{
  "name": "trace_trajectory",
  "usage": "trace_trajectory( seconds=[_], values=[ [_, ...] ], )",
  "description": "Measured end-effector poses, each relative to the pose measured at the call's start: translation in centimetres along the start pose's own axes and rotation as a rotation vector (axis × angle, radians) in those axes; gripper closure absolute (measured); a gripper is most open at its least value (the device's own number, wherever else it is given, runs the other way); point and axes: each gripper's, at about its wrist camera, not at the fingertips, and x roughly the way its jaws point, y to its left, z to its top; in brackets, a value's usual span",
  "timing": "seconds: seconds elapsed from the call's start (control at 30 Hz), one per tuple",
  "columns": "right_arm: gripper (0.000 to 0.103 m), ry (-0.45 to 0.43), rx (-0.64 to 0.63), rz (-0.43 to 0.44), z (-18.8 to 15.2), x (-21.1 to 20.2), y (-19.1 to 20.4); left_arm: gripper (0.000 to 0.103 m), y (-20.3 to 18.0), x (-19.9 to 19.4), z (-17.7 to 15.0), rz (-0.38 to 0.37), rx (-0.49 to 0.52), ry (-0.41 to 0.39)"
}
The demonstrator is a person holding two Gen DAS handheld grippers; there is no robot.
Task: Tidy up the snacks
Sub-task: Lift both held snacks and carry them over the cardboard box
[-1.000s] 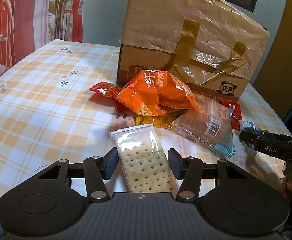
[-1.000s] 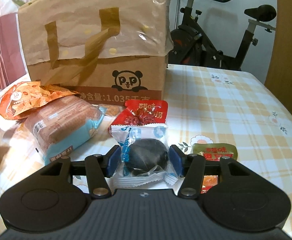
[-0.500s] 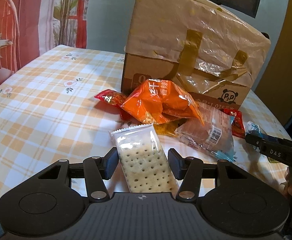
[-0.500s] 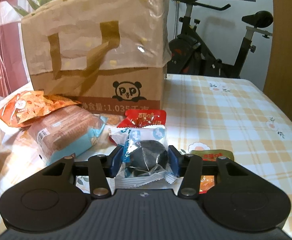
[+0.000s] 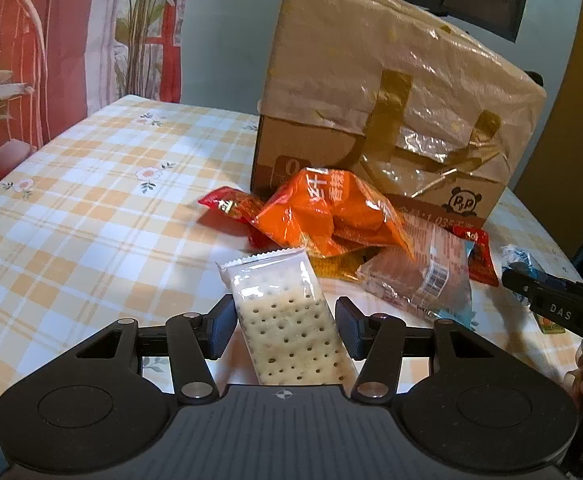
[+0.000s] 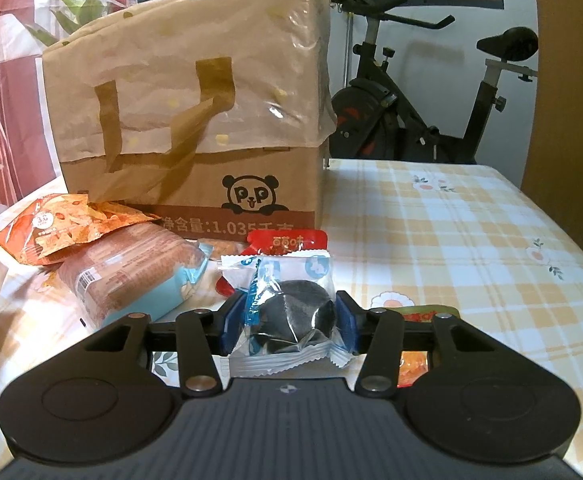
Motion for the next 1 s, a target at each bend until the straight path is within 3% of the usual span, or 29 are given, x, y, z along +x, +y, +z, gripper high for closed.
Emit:
trace_trajectory(
  seconds=[0.37,0.6,1.0],
  values=[
    [0.053,-0.123,-0.012,-0.001,1.2,-2.5,0.1,0.047,0.1,-2.6,1.7,0.023,-0.020,-0.132],
    [0.053,-0.182,-0.015,0.008,3.0,-3.7,0.0,0.047,-0.2,-4.2,3.4,0.041,0.018,-0.219],
    [0.053,-0.348,-0.033,0.055,10.0,-5.9,-0.1,0.046,-3.3,-8.2,10.2,-0.050,0.136,-0.436]
  ],
)
